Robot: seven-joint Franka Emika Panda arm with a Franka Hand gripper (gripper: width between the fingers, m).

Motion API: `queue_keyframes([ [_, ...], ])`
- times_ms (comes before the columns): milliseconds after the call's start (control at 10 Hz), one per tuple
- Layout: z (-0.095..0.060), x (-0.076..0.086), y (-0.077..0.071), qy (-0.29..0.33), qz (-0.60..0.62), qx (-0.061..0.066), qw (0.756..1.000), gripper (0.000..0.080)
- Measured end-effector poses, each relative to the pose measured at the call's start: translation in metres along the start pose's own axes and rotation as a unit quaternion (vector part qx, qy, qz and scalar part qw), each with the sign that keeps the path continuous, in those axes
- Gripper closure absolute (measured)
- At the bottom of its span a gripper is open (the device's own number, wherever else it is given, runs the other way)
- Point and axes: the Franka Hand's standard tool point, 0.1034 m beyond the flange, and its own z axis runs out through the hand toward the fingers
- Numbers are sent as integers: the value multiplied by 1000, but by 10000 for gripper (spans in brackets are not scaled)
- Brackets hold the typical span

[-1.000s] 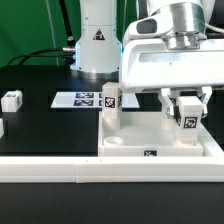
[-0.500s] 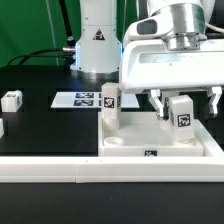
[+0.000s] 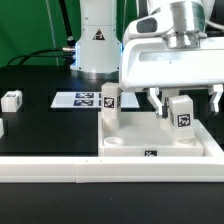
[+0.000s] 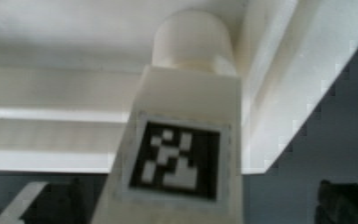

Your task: Assemble square table

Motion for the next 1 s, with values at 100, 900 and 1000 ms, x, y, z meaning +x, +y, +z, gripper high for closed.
queue_keyframes([
  [100,-9,8,2,2,3,1,1000,151],
  [900,-13,10,12,-181,29,40,982,151],
  [1000,-14,10,9,-212,30,46,976,151],
])
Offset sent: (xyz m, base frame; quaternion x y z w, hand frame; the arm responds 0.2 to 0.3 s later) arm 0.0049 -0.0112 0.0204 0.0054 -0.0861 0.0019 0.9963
